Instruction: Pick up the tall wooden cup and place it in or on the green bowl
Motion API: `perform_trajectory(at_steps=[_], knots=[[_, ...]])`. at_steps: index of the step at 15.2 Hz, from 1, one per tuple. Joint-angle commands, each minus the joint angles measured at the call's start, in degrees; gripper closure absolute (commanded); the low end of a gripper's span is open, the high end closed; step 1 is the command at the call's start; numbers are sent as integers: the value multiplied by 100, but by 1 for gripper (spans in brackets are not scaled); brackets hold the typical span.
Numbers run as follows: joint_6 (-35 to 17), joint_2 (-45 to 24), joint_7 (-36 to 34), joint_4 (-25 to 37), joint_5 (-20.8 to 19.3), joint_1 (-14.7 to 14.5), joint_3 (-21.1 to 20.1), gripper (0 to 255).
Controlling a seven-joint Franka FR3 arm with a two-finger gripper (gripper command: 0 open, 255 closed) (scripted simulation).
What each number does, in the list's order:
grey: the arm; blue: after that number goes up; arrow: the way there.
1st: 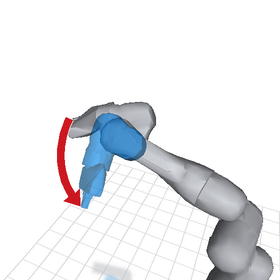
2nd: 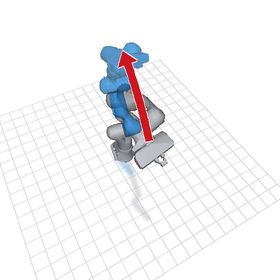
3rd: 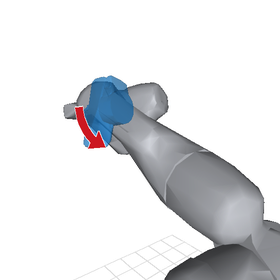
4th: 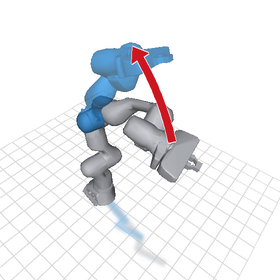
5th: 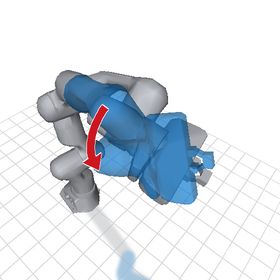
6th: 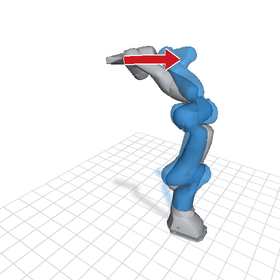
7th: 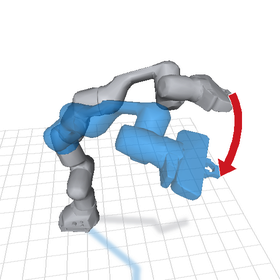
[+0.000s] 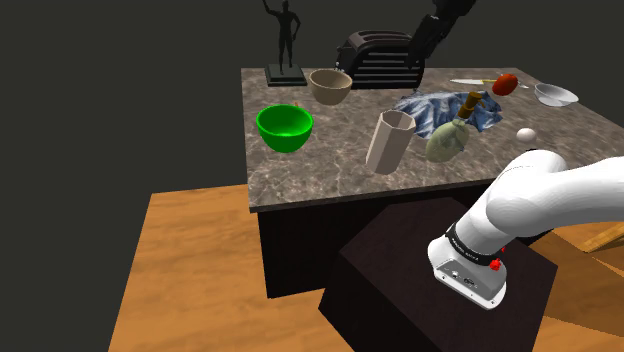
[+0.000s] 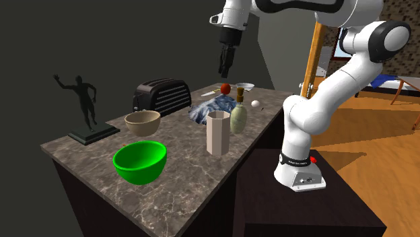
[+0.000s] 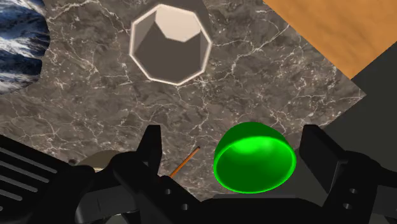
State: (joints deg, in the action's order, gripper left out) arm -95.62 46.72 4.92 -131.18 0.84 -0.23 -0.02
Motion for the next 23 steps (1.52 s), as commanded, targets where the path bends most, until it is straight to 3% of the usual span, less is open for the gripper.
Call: perform_trajectory(at_steps=[1,9,16,23], knots=[[0,0,0,0,0,0,0,0],[-960,-197,761,-1096,-331,134,624,0],[-1923,-778,1442,-1756,-654,299,1219,0],[-2555,-1050,1512,-2143,-706,311,1332,0]])
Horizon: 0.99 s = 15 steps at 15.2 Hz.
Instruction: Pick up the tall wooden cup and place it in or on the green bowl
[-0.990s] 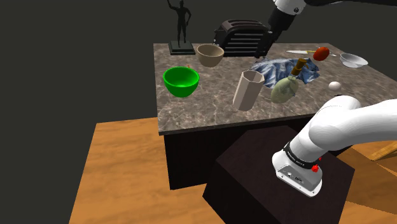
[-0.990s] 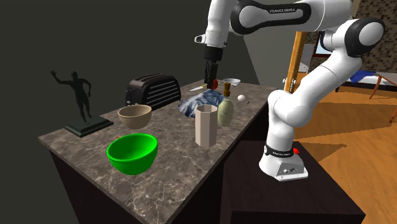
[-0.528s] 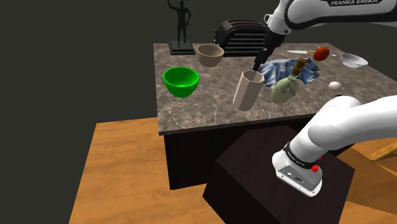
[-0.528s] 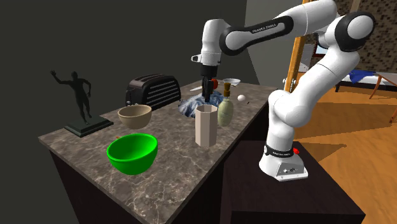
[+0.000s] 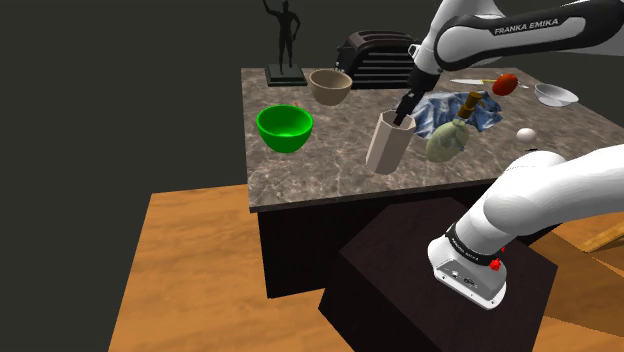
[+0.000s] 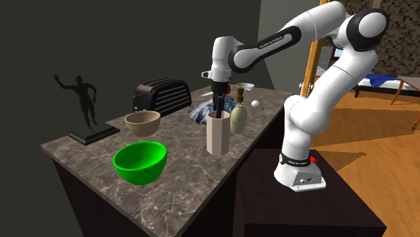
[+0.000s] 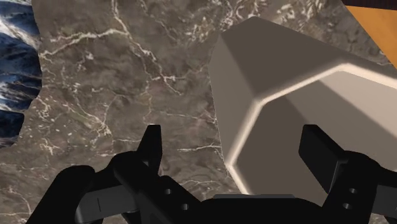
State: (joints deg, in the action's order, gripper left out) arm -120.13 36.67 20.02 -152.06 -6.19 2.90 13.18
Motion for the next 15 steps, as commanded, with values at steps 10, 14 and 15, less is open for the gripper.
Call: perform_trajectory(at_steps=[10,14,15], knots=[[-247,-108,4,-137,-8,-5,26,255],[-247,-108,5,-137,-8,-5,26,255],[-247,-108,4,-137,-8,-5,26,255]])
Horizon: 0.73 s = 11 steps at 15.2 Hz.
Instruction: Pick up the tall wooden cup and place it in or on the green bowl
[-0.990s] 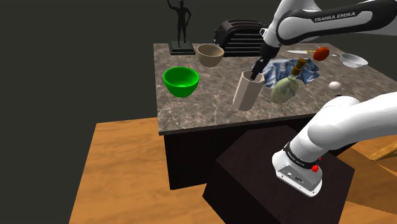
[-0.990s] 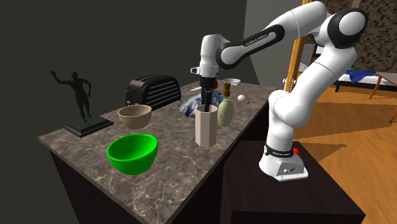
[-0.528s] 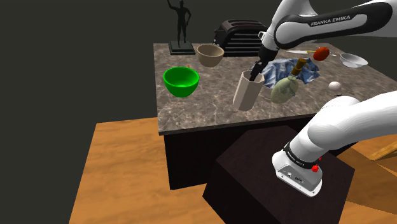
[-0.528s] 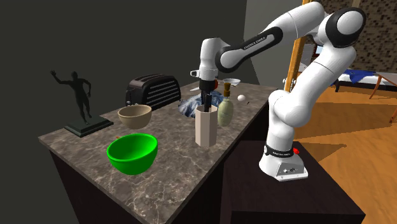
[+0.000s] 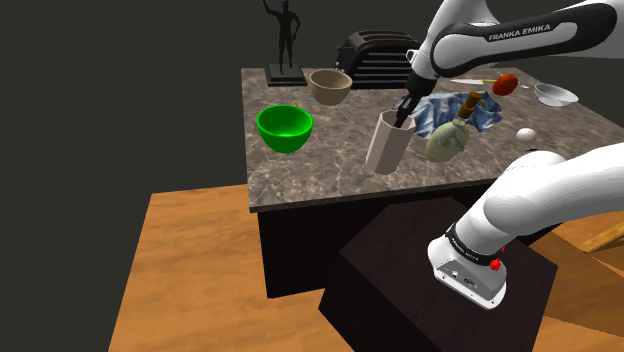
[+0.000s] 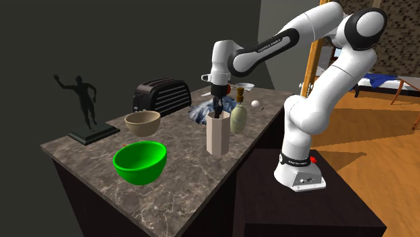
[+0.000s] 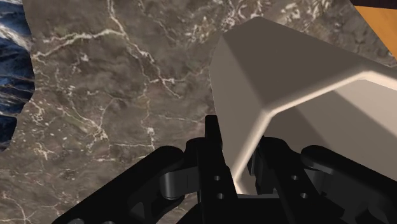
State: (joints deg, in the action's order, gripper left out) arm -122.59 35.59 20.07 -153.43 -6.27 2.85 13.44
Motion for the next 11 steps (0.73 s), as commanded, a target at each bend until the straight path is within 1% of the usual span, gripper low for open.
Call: perform_trajectory(at_steps=[1,4,11], knots=[[-1,-1,0,0,0,0,0,255],[-2,-1,0,-1,0,0,0,255],[609,186,-20,424,38,-11,-72,255]])
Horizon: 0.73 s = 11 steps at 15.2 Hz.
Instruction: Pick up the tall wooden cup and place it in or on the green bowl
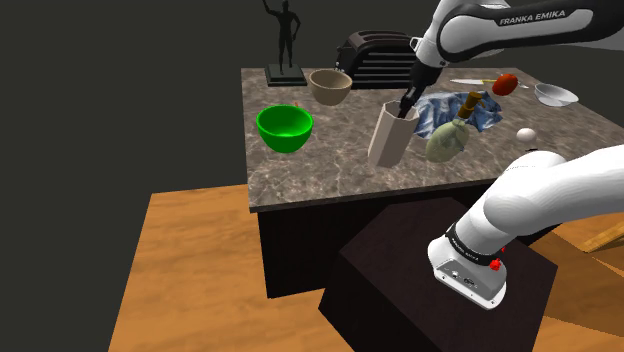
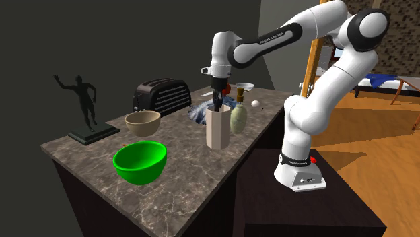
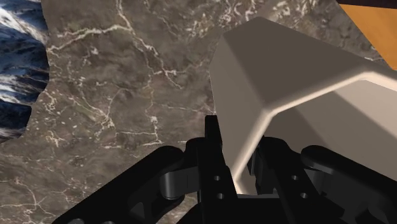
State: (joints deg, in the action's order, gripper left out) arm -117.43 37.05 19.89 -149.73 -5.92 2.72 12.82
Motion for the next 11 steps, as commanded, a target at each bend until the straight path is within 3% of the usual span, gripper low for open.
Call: perform_trajectory(at_steps=[1,11], knots=[[177,59,-5,120,9,-1,-20,255],[982,163,-22,823,69,-29,-106,255]])
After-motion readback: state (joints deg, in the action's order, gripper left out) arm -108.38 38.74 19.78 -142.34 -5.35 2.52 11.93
